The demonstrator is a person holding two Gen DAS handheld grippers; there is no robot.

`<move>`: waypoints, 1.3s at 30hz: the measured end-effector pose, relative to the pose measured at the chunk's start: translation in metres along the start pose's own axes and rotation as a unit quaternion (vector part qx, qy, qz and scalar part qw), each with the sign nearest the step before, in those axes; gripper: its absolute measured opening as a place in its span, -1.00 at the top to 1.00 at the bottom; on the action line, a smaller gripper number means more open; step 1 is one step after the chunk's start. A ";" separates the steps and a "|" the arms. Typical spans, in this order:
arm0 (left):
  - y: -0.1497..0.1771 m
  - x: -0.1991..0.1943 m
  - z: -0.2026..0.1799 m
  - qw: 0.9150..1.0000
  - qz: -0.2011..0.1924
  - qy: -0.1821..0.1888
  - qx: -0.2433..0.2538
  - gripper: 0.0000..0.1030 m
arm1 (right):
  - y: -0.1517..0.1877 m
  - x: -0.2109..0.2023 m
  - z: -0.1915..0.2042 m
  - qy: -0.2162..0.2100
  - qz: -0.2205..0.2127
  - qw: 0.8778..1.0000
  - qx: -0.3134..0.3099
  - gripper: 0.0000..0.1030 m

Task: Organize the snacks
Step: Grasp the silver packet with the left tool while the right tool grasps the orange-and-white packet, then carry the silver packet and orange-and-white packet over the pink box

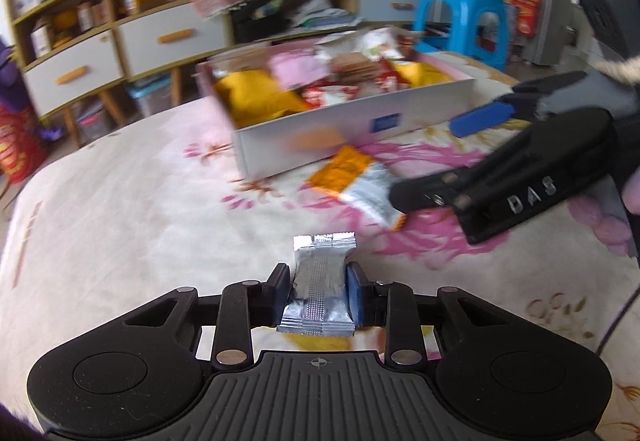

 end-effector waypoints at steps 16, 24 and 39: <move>0.008 -0.019 0.040 0.994 0.003 -0.053 -0.095 0.47 | -0.001 0.009 0.042 -0.011 0.016 0.999 -0.047 -0.42; 0.007 -0.019 0.037 0.994 0.010 -0.057 -0.095 0.47 | -0.005 0.010 0.045 0.004 0.009 0.999 -0.050 0.01; -0.004 -0.025 0.029 0.993 0.006 -0.060 -0.103 0.50 | -0.015 -0.002 0.040 -0.021 0.026 0.999 -0.023 0.49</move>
Point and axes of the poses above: each gripper's, at about its wrist camera, not at the fingertips, and x roughly the way its jaws point, z to its left, y to its underside, the point moved 5 cm from there along x, roughly the way its jaws point, and after that the axes turned 15 degrees about y, right-handed, at the moved point
